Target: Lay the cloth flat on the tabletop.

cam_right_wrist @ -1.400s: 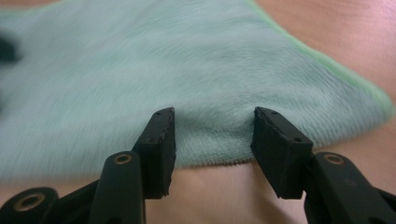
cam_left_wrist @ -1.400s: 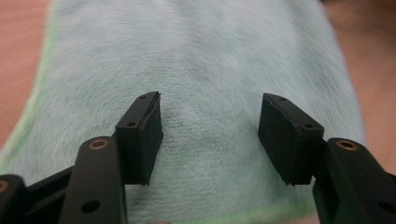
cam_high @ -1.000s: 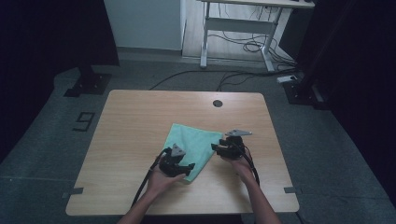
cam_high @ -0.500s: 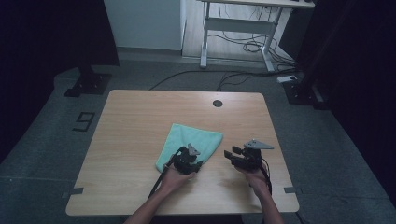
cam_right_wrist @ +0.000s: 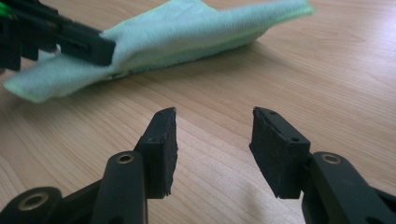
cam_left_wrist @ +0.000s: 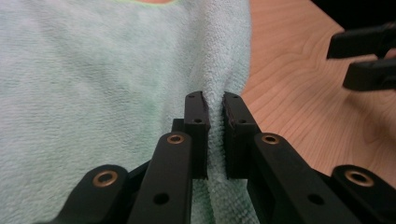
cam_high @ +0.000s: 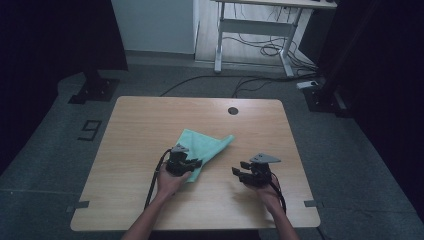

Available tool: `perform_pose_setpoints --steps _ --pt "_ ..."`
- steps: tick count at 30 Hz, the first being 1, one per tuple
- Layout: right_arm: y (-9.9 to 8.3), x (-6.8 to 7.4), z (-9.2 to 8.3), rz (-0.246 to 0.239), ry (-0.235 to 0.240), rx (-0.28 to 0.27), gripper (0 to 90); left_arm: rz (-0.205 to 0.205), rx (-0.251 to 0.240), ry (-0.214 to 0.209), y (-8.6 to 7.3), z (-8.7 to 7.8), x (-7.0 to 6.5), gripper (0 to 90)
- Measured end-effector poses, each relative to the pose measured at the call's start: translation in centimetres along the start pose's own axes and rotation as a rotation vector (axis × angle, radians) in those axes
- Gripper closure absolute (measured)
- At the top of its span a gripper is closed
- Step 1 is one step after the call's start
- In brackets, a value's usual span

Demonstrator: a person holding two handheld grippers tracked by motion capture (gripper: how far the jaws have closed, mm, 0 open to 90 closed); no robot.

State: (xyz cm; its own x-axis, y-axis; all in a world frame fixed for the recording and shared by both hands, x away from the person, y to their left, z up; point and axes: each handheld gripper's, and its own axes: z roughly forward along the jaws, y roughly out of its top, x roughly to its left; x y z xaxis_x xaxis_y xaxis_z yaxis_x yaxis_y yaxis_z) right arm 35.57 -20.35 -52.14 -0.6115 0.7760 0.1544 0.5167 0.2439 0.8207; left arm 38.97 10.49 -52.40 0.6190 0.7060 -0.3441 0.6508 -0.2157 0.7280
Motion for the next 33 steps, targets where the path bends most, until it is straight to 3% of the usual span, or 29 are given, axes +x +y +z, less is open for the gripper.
perform_pose_setpoints --steps 9,16,24,33 --pt "-0.4 0.5 0.9 -0.026 0.001 0.036 50.6 -0.041 -0.023 -0.013 0.1 -0.7 1.4 81.2" --pt "-0.3 0.7 0.9 -0.032 0.003 0.038 50.6 -0.104 -0.033 -0.052 0.1 -1.0 3.2 81.0" --pt "0.1 1.3 1.5 -0.051 0.008 0.042 50.9 -0.15 -0.001 -0.003 -0.9 -0.9 5.3 80.5" --pt "1.0 3.1 3.6 -0.08 0.049 0.053 53.0 -0.177 0.005 -0.014 -1.5 -1.1 6.1 79.6"
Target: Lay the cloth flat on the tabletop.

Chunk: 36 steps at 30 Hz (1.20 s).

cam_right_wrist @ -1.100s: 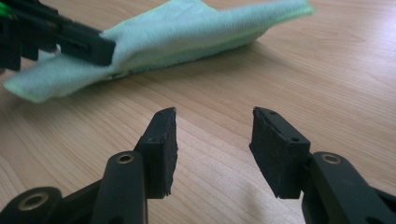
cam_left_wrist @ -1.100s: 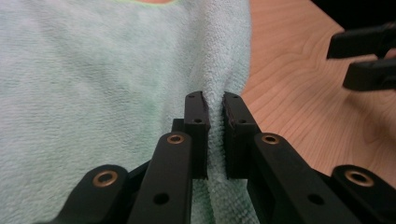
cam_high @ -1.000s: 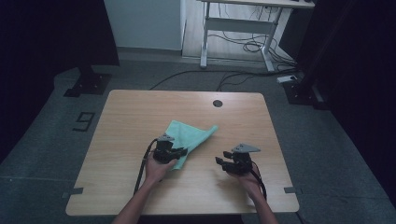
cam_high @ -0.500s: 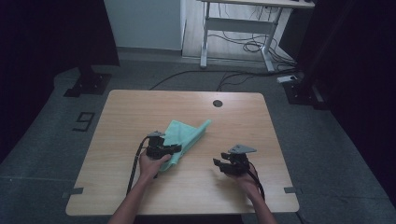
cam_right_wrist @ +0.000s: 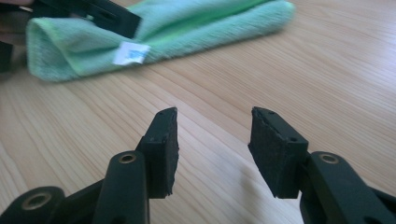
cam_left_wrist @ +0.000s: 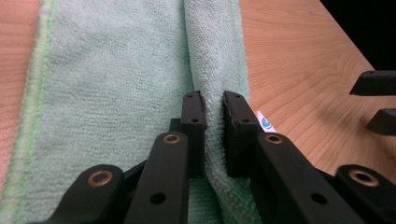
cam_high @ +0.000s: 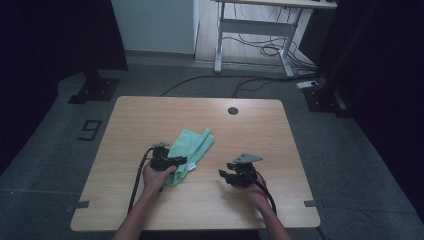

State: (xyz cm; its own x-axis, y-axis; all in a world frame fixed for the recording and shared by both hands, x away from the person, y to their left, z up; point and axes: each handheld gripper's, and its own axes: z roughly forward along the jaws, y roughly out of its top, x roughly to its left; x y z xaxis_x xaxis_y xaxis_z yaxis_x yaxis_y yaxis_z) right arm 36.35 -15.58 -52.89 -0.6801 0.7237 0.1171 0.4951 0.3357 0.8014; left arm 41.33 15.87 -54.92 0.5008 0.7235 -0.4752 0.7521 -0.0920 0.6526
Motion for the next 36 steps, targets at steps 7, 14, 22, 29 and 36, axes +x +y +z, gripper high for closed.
perform_pose_setpoints --steps 7,14,22,29,36 --pt "1.8 2.5 3.5 -0.029 0.082 0.005 54.7 -0.021 -0.002 -0.007 -0.3 0.2 0.4 78.7" --pt "2.0 5.2 5.5 -0.075 0.164 0.006 55.3 -0.014 -0.006 0.003 -0.3 0.3 0.4 79.2" --pt "2.6 7.1 6.9 -0.119 0.18 0.015 54.3 -0.024 -0.008 0.003 -0.3 0.4 0.4 79.6" --pt "2.6 8.6 8.6 -0.17 0.146 0.043 52.6 -0.025 -0.006 0.006 -0.3 0.4 0.3 79.5" --pt "2.7 9.1 9.3 -0.194 0.079 0.061 67.0 -0.026 -0.01 0.007 -0.4 0.4 0.3 79.3"
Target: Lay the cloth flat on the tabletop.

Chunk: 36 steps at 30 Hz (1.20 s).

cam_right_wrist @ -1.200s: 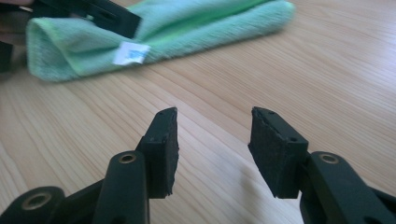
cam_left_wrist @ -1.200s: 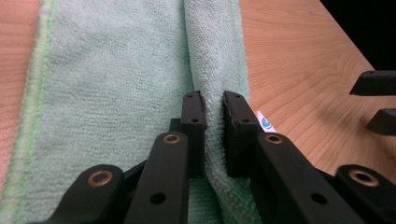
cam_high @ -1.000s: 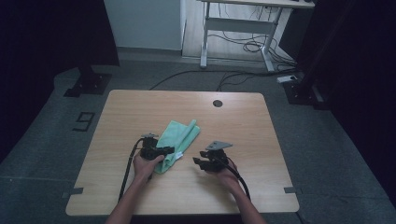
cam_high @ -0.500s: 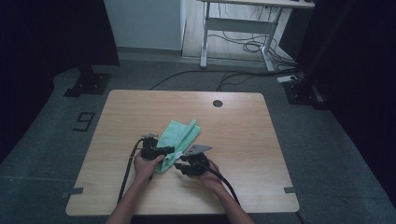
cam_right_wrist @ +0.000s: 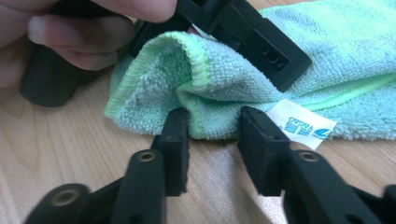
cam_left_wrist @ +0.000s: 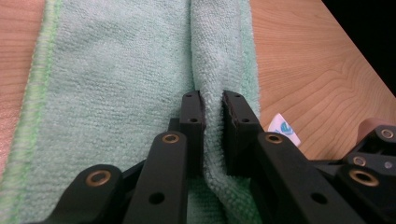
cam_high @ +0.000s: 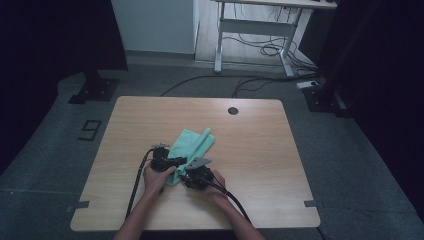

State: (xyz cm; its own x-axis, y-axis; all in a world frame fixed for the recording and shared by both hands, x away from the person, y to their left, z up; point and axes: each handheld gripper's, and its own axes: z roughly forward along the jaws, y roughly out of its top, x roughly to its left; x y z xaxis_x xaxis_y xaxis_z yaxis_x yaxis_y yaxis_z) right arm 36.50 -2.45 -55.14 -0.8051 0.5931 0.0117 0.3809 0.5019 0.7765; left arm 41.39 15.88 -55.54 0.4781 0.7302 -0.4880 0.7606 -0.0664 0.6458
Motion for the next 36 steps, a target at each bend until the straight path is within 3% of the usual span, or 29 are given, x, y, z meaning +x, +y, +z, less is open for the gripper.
perform_pose_setpoints --steps 4,6,14,18,20,22,27,36 --pt "0.1 -0.1 0.0 0.009 0.008 0.005 80.2 0.007 0.0 0.004 0.0 -0.1 -0.1 77.8" --pt "0.1 -0.3 0.0 0.016 0.018 0.011 82.8 0.021 -0.004 0.009 0.1 -0.4 -0.1 74.6" --pt "-0.3 -0.9 -2.0 0.029 0.041 -0.02 84.1 0.03 -0.007 0.014 0.0 -1.5 0.5 59.8" --pt "-0.9 -1.6 -2.6 0.056 0.038 -0.029 84.0 0.024 -0.06 -0.019 -0.2 -2.3 0.6 54.4" --pt "-1.2 -2.0 -2.7 0.071 0.043 -0.028 84.0 0.037 -0.054 -0.002 -0.2 -2.6 0.6 54.3" --pt "-1.2 -2.0 -2.7 0.073 0.043 -0.029 83.6 0.052 -0.037 0.04 -0.1 -2.6 0.5 54.9" --pt "-1.3 -2.1 -2.7 0.071 0.031 -0.025 83.1 0.056 -0.011 0.1 -0.1 -2.3 0.7 57.3" --pt "-1.2 -2.1 -3.2 0.062 0.024 -0.044 74.5 0.144 0.005 0.211 -0.2 -1.7 -0.6 62.8"
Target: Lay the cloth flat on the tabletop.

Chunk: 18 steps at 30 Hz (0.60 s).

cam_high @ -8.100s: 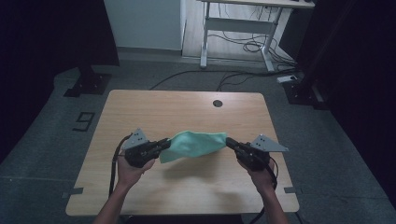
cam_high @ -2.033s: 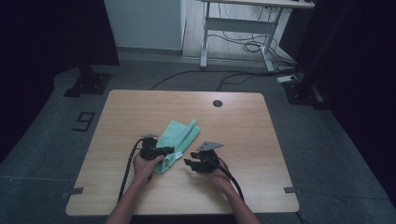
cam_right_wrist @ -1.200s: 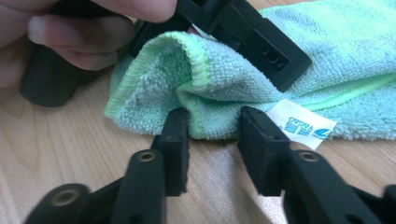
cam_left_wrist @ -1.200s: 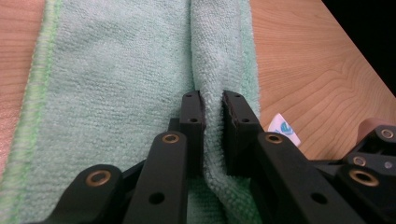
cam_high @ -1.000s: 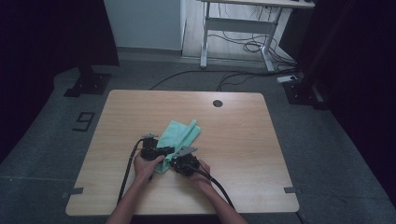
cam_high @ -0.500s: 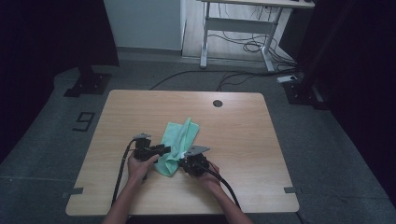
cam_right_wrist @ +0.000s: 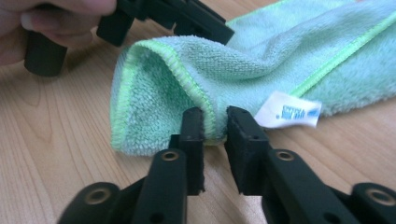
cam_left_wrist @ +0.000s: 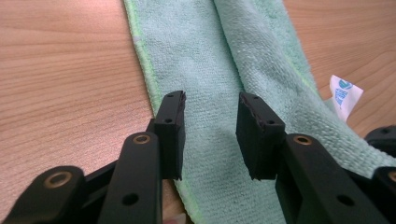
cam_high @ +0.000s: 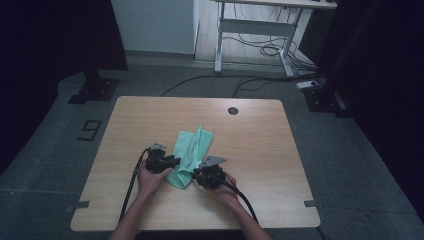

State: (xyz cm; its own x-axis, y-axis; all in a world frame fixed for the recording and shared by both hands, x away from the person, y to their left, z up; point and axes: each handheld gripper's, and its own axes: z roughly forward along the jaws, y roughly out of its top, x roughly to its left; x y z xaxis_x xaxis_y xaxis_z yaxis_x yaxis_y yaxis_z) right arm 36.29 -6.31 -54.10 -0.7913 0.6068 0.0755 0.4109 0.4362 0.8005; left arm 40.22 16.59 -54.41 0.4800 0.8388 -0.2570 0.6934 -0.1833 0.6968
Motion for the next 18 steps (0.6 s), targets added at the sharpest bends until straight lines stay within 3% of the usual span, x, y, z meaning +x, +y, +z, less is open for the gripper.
perform_pose_setpoints --steps 6,10,15,18 --pt "0.5 0.3 0.3 -0.024 -0.024 0.0 68.1 0.059 0.008 0.073 0.0 0.2 -1.1 61.9" --pt "1.1 0.7 0.6 -0.049 -0.028 0.002 67.4 0.06 0.008 0.077 0.0 0.2 -1.2 61.4" --pt "1.6 0.8 1.2 -0.048 -0.021 0.015 81.9 0.06 0.007 0.076 0.0 0.2 -1.2 61.5" --pt "1.5 0.5 0.9 -0.03 -0.008 0.006 85.6 0.064 0.005 0.075 -0.1 0.2 -1.1 61.5"
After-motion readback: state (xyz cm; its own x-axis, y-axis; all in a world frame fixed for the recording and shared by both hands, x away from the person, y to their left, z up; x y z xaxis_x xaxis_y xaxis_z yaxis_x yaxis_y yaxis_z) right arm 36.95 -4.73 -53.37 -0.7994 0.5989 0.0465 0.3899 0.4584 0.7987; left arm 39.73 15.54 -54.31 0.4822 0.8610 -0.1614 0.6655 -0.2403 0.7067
